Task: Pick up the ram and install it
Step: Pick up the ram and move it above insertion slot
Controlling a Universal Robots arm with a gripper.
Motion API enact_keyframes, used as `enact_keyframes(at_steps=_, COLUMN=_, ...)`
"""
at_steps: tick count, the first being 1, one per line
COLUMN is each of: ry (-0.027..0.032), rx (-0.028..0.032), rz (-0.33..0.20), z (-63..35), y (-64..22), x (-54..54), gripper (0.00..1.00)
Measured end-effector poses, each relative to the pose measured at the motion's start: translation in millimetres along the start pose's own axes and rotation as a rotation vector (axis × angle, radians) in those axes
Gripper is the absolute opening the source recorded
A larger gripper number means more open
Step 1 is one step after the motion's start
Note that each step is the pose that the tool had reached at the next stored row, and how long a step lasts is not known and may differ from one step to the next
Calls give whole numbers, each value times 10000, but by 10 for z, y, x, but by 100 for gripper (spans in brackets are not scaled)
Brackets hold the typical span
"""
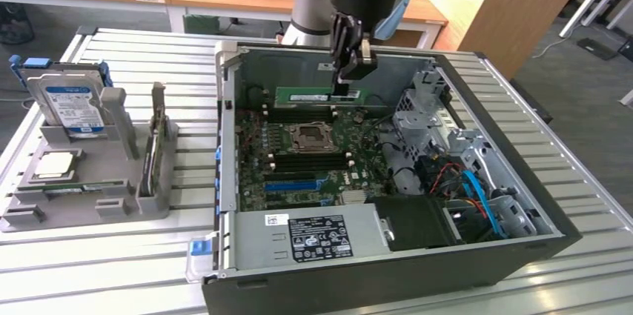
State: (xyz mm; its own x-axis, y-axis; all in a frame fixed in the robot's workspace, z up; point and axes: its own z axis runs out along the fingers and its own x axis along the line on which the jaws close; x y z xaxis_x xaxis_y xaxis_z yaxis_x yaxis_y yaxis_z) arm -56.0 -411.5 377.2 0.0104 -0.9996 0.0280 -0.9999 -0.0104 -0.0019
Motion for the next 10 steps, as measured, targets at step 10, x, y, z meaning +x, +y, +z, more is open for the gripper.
enact_keyframes(at_steps=10, ry=0, rx=1, rz=0, z=120, y=0, x=-3, gripper=12)
